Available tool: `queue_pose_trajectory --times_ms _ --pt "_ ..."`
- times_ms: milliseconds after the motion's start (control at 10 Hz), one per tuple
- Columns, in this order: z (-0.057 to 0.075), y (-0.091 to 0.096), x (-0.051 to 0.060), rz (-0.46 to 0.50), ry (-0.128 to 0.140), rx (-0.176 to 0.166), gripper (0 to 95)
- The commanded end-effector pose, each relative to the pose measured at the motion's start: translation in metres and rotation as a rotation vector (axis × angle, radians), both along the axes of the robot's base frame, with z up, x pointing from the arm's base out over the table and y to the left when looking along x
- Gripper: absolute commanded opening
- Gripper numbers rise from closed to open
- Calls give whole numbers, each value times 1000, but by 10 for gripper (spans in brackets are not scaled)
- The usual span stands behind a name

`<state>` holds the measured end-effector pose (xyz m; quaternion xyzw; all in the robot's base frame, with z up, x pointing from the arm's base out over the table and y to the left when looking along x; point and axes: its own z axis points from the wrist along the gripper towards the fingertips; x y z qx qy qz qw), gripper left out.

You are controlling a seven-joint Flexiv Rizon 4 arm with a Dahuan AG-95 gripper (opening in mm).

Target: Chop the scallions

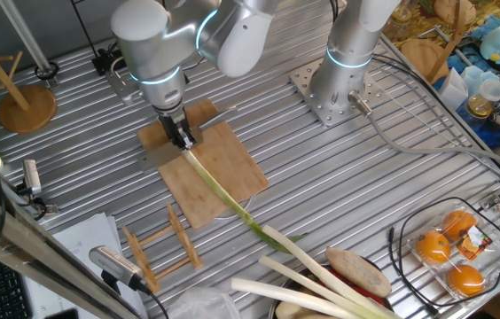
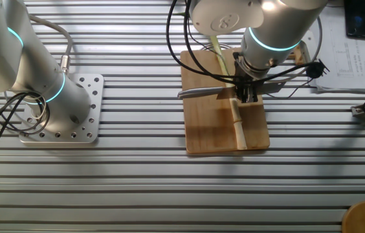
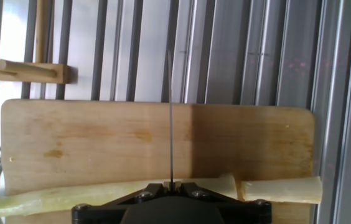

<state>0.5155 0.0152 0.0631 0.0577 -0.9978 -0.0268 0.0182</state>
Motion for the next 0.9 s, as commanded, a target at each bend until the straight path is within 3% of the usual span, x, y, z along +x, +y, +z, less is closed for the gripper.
queue_pose_trajectory --times_ms 100,400,900 --pt "0 0 -1 0 1 3 0" --pt "1 1 -1 -7 1 24 0" --pt "0 6 0 -13 3 19 0"
